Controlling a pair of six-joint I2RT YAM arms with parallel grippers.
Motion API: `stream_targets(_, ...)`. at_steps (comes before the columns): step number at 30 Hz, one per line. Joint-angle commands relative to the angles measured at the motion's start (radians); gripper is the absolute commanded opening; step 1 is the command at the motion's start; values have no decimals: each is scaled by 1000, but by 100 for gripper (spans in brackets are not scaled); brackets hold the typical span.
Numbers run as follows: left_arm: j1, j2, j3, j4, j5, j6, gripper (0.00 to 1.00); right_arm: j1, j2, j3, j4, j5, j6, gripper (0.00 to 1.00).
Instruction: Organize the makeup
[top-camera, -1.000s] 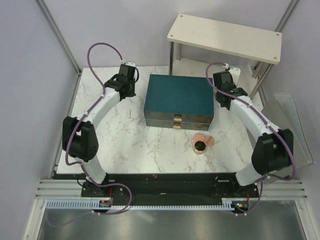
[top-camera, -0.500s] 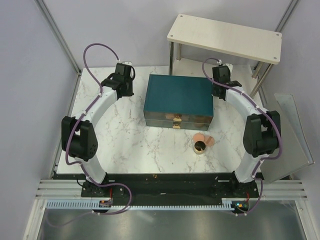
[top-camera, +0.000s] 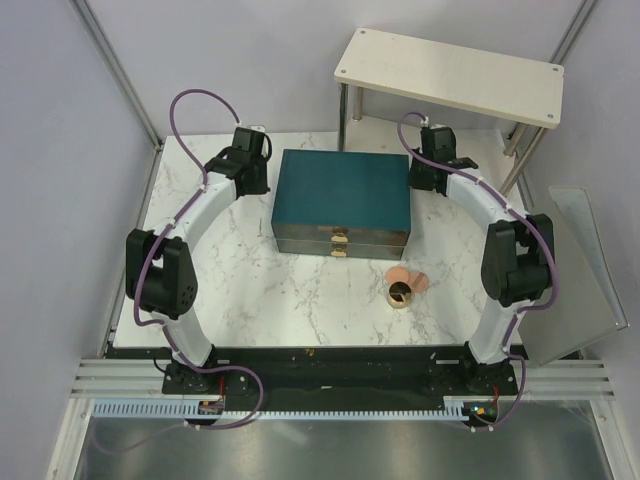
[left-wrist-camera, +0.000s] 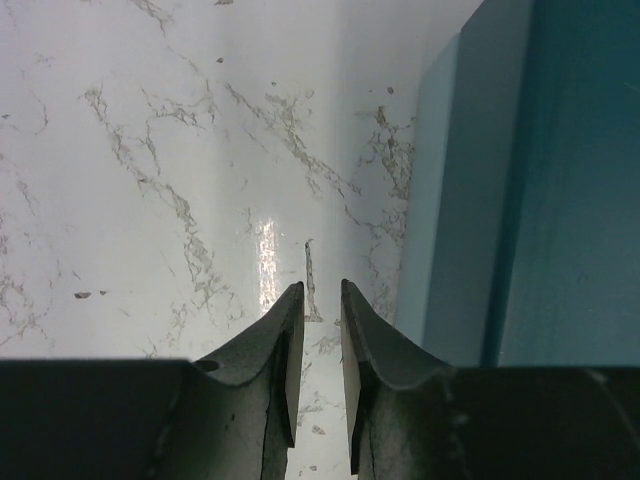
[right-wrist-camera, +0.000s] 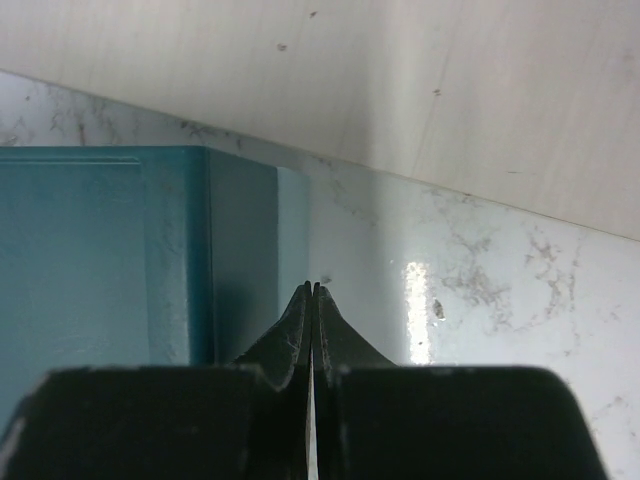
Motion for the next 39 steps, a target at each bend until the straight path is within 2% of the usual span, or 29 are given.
stream_targets(1, 1, 7, 24, 2, 16, -25, 28, 69, 59, 43, -23, -152, 24, 0)
stream_targets(7, 4, 3, 14, -10, 4, -15, 28, 115, 123, 120, -30, -152, 37, 0)
stream_targets(16, 14, -10, -3, -22, -12, -21, 28, 121, 122, 189, -24, -106, 78, 0)
stream_targets(17, 14, -16, 0, -27, -22, -19, 28, 122, 116, 192, -26, -67, 77, 0)
stream_targets(23, 17, -87, 71, -51, -110, 43, 30, 132, -22, 158, -29, 29, 55, 1)
stream_targets(25, 17, -114, 86, -65, -128, 59, 35, 144, -97, 134, -32, 62, 46, 2)
stream_targets(29, 17, -145, 105, -82, -95, 85, 35, 185, -219, 100, -55, 110, 21, 21)
stream_targets(31, 17, -155, 97, -84, -69, 109, 29, 224, -280, 83, -79, 124, 4, 27)
stream_targets(32, 17, -162, 88, -81, -37, 117, 25, 237, -302, 79, -85, 124, 4, 34)
stream_targets(33, 17, -162, 85, -81, -18, 126, 14, 271, -338, 63, -96, 122, 4, 37)
stream_targets(35, 15, -161, 74, -84, 17, 134, 2, 306, -368, 46, -110, 109, 12, 47)
stream_targets(39, 17, -158, 51, -85, 40, 125, 2, 418, -432, -51, -127, 30, 55, 57)
